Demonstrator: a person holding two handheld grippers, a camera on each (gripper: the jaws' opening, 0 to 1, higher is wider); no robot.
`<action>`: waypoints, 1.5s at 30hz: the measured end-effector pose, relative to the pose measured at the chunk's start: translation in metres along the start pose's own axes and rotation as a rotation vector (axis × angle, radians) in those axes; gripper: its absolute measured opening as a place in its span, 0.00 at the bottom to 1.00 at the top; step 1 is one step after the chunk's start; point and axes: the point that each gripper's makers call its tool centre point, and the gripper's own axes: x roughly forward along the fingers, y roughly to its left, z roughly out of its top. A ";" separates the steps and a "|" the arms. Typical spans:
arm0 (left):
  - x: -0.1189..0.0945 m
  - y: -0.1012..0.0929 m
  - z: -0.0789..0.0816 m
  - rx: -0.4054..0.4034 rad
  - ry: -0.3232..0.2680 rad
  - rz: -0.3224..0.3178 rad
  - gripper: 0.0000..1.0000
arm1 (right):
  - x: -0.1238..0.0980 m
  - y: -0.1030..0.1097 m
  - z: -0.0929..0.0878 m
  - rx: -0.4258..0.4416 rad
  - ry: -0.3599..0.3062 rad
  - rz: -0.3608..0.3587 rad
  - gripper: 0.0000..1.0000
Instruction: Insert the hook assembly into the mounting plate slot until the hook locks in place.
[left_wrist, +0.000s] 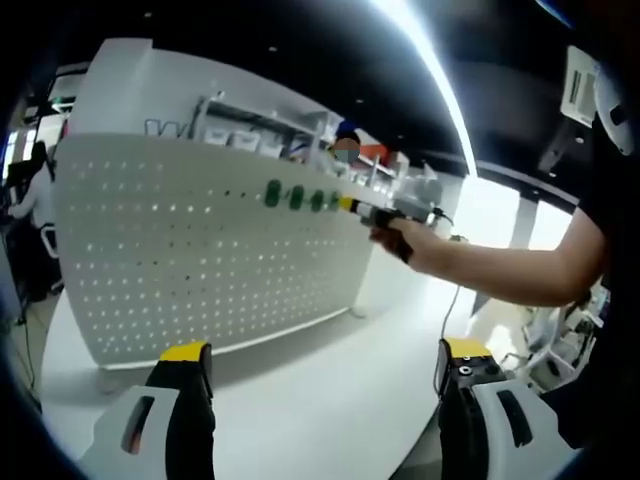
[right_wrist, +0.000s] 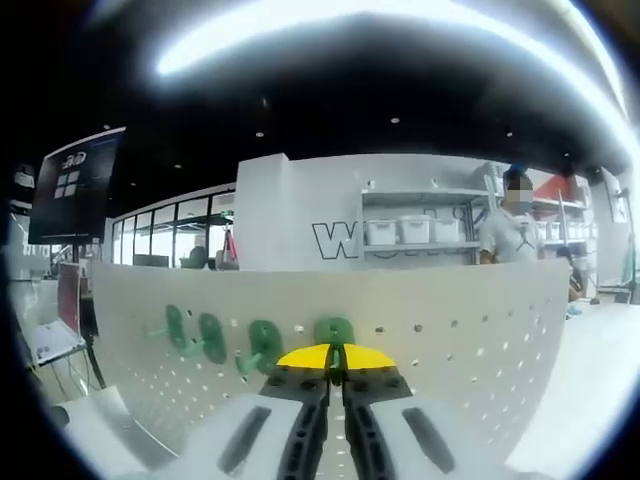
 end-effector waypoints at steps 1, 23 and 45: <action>-0.001 0.002 0.000 0.000 0.000 0.004 0.94 | 0.000 -0.002 -0.001 0.005 -0.004 -0.004 0.00; -0.006 0.004 0.005 0.001 -0.013 0.017 0.96 | -0.003 0.001 0.000 -0.028 0.032 -0.017 0.02; -0.018 -0.014 0.006 0.009 -0.025 0.006 1.00 | -0.092 0.003 0.052 -0.014 -0.056 -0.015 0.18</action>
